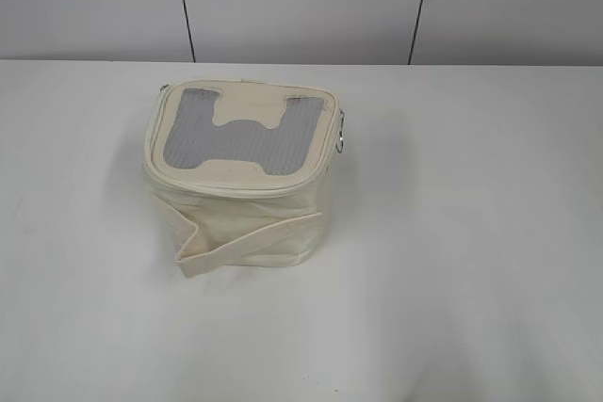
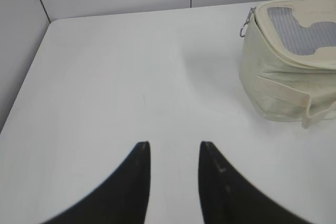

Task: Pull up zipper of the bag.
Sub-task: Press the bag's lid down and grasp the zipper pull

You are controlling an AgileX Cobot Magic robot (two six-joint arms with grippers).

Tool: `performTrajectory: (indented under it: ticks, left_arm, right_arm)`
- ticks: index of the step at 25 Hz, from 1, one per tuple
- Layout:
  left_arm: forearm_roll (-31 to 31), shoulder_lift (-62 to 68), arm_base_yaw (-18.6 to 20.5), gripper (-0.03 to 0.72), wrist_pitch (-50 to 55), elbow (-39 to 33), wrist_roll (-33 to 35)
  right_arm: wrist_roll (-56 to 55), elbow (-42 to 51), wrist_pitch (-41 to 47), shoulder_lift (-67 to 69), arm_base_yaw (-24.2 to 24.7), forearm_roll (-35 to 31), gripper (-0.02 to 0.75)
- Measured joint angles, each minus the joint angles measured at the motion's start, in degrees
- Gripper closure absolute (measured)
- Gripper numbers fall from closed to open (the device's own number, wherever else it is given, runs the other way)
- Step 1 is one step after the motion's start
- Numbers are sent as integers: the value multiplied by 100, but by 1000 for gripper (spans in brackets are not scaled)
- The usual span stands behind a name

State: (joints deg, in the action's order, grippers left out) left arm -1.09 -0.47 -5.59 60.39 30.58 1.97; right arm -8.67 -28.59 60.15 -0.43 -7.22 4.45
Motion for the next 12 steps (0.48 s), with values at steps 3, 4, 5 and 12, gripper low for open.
performTrajectory:
  ticks: [3,4,5,12]
  left_arm:
    - [0,0,0,450,0,0,0]
    - [0,0,0,450,0,0,0]
    - [0,0,0,450,0,0,0]
    - [0,0,0,450,0,0,0]
  right_arm:
    - [0,0,0,0,0,0,232]
    - [0,0,0,0,0,0,232]
    - [0,0,0,0,0,0,232]
    - [0,0,0,0,0,0,232]
